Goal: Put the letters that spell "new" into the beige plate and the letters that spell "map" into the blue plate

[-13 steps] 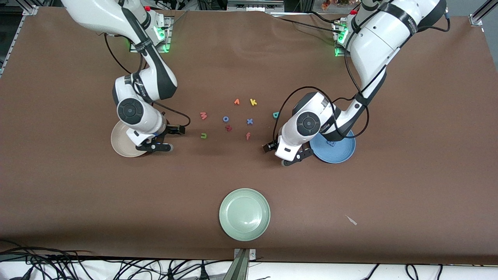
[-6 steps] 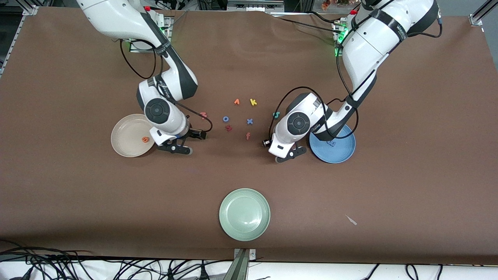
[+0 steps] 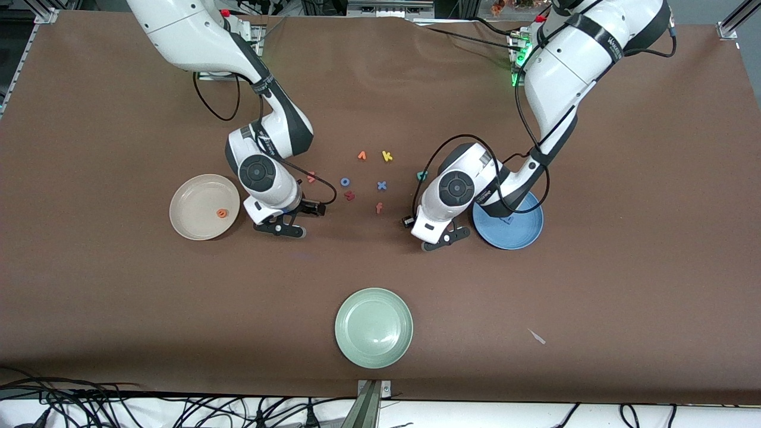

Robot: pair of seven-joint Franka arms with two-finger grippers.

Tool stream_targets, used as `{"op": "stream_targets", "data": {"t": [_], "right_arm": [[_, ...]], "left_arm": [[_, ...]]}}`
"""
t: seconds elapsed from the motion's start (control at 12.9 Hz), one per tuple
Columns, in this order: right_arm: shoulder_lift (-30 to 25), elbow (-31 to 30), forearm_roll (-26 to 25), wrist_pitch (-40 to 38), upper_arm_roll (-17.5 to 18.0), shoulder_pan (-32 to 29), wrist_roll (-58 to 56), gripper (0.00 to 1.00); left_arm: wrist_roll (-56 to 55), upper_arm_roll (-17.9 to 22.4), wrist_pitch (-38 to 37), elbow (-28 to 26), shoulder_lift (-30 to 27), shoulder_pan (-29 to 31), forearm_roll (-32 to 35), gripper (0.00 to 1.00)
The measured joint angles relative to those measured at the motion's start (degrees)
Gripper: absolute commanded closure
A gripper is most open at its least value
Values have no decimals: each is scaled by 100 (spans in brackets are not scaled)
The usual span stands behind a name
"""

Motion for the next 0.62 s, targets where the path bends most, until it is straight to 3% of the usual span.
{"op": "stream_targets", "data": {"t": [0.23, 0.46, 0.62], "right_arm": [[129, 93, 1, 29, 1, 63, 4, 11], [190, 96, 2, 34, 2, 120, 11, 22], [196, 96, 2, 34, 2, 146, 11, 28]], "left_arm": [[0, 29, 2, 15, 0, 13, 227, 55], [0, 38, -13, 19, -4, 24, 317, 81], [0, 39, -13, 35, -34, 29, 328, 88]]}}
